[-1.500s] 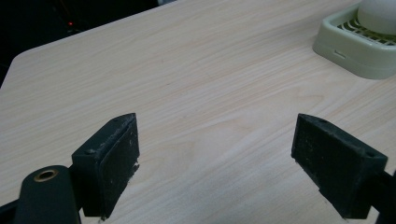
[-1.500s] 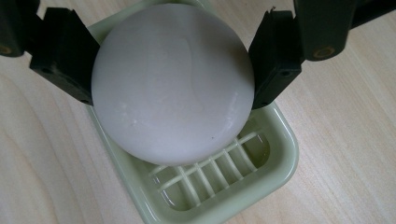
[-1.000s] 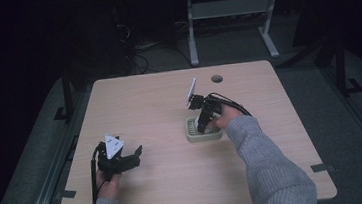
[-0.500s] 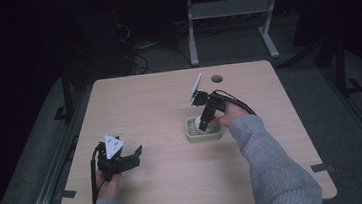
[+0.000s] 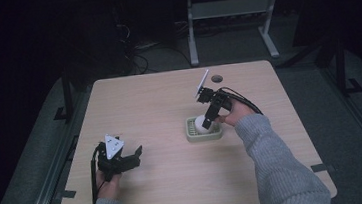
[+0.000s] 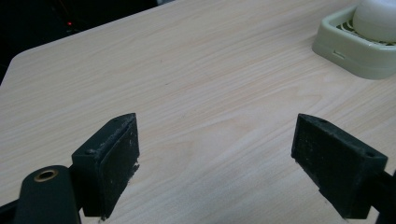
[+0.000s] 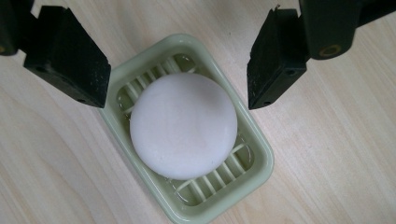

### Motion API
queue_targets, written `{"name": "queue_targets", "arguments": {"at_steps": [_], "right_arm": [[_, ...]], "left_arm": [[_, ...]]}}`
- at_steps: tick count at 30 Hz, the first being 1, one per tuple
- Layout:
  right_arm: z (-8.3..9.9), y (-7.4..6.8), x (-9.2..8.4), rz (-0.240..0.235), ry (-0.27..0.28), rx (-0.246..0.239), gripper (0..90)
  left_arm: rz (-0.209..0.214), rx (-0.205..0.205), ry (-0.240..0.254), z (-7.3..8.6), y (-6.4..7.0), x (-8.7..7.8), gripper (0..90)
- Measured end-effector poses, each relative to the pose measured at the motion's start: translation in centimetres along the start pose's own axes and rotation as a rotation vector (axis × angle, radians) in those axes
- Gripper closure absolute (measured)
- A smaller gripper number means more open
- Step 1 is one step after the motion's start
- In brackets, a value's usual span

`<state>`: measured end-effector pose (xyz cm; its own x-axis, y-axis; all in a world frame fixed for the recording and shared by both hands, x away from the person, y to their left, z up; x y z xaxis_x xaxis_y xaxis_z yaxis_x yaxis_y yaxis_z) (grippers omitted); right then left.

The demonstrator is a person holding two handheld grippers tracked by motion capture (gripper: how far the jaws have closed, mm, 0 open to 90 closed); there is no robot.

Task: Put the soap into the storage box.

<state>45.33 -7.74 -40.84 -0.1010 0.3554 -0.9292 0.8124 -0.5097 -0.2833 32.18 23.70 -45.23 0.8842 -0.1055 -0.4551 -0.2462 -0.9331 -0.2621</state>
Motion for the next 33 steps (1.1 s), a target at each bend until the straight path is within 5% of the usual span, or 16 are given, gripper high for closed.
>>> {"name": "queue_targets", "arguments": {"at_steps": [33], "right_arm": [[2.6, -0.6, -2.1, -0.003, 0.037, 0.020, 21.5]], "left_arm": [[0.001, 0.005, 0.003, 0.0, 0.1, -0.1, 14.8]]}}
Point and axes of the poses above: each handheld gripper's, and its own axes: x roughly forward along the jaws, z roughly out of its underside, y roughly to its right, the point moved 3 cm from there along x, roughly forward along the jaws, and after that the axes turned 12 degrees about -z, right-handed, at the moved point
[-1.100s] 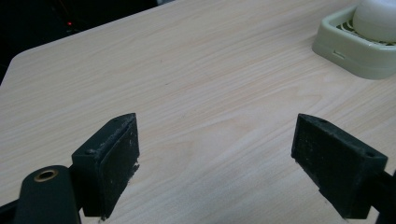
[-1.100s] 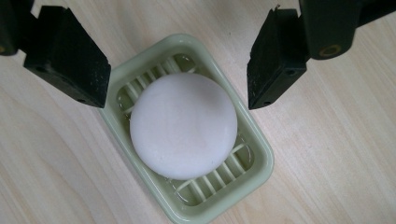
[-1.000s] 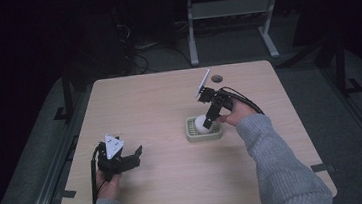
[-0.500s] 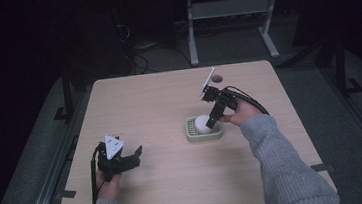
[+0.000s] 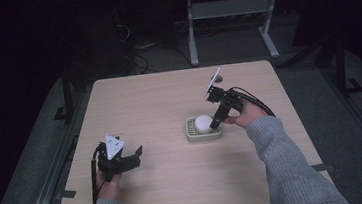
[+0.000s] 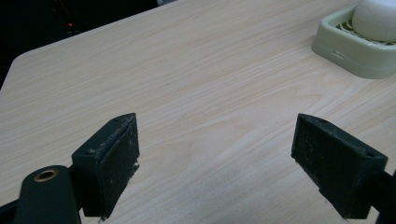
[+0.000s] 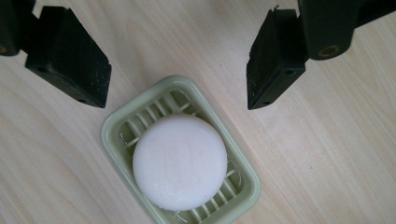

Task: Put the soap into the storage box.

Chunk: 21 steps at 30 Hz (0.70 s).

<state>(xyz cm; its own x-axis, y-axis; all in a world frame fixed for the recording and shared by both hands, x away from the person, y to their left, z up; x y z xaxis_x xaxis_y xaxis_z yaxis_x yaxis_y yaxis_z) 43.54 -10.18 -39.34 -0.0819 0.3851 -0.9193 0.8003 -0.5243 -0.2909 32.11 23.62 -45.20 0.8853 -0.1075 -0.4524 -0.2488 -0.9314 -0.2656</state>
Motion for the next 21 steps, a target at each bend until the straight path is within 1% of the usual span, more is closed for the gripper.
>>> {"name": "queue_targets", "arguments": {"at_steps": [5, 15, 17, 21], "right_arm": [[0.6, -0.1, -0.2, -0.009, 0.010, -0.001, 21.6], [1.7, -0.3, -0.5, -0.009, 0.025, 0.002, 21.9], [1.9, -0.3, -0.5, -0.006, 0.020, 0.005, 21.9], [2.2, -0.4, -0.7, -0.008, 0.030, 0.007, 21.9]], "left_arm": [[0.000, 0.000, 0.001, 0.0, 0.0, 0.0, 14.8], [0.000, -0.002, 0.000, 0.0, 0.0, 0.0, 14.8], [-0.003, -0.001, 0.001, 0.0, 0.0, 0.0, 14.8], [-0.004, 0.000, 0.000, 0.0, 0.0, 0.0, 14.8]]}}
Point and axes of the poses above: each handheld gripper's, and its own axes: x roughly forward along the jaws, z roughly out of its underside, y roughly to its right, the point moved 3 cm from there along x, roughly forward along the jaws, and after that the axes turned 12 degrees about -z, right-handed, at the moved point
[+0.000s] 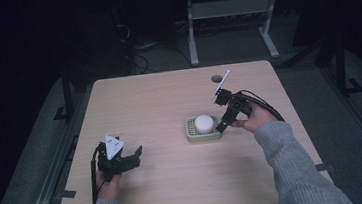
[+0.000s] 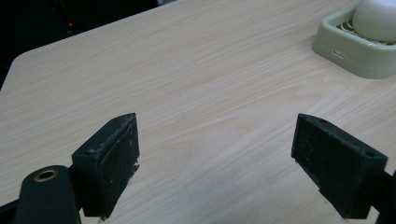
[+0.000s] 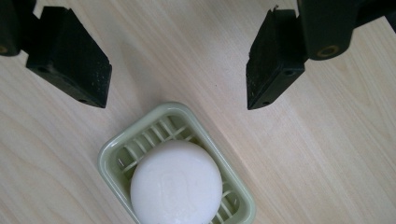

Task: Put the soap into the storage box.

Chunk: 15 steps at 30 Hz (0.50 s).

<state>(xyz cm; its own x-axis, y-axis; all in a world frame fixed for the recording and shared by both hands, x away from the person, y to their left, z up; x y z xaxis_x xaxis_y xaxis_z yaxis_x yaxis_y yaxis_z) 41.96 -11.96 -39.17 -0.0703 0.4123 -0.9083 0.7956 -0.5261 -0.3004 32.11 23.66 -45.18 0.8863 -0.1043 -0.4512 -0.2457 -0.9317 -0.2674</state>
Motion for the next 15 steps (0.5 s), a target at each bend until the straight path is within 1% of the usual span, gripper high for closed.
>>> {"name": "queue_targets", "arguments": {"at_steps": [15], "right_arm": [[1.5, -0.1, -0.3, -0.001, 0.017, 0.013, 21.9]], "left_arm": [[0.002, 0.002, -0.001, 0.0, 0.1, 0.0, 14.8]]}}
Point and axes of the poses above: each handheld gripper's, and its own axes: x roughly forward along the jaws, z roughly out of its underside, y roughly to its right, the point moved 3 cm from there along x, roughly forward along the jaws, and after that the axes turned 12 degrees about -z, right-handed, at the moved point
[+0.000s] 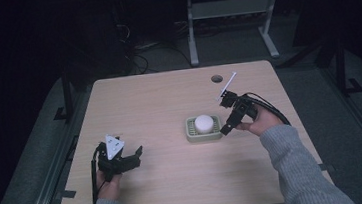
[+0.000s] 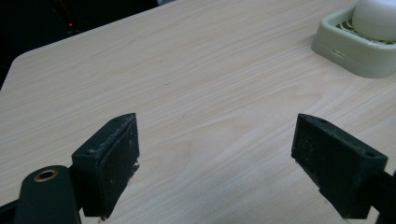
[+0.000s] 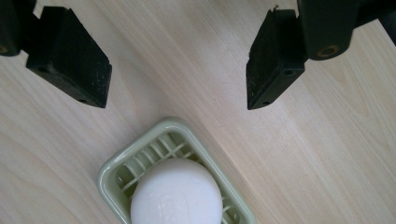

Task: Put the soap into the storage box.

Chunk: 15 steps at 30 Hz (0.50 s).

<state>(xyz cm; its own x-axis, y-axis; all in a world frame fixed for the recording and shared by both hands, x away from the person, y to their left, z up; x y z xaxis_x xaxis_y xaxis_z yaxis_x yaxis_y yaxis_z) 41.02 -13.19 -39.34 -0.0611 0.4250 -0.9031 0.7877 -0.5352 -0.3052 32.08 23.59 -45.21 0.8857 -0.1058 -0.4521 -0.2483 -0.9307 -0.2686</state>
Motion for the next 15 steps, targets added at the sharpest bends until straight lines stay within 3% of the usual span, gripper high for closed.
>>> {"name": "queue_targets", "arguments": {"at_steps": [15], "right_arm": [[1.08, -0.41, -0.52, 0.007, 0.001, 0.001, 21.9]], "left_arm": [[-0.001, 0.003, -0.003, -0.02, 0.07, -0.04, 14.8]]}}
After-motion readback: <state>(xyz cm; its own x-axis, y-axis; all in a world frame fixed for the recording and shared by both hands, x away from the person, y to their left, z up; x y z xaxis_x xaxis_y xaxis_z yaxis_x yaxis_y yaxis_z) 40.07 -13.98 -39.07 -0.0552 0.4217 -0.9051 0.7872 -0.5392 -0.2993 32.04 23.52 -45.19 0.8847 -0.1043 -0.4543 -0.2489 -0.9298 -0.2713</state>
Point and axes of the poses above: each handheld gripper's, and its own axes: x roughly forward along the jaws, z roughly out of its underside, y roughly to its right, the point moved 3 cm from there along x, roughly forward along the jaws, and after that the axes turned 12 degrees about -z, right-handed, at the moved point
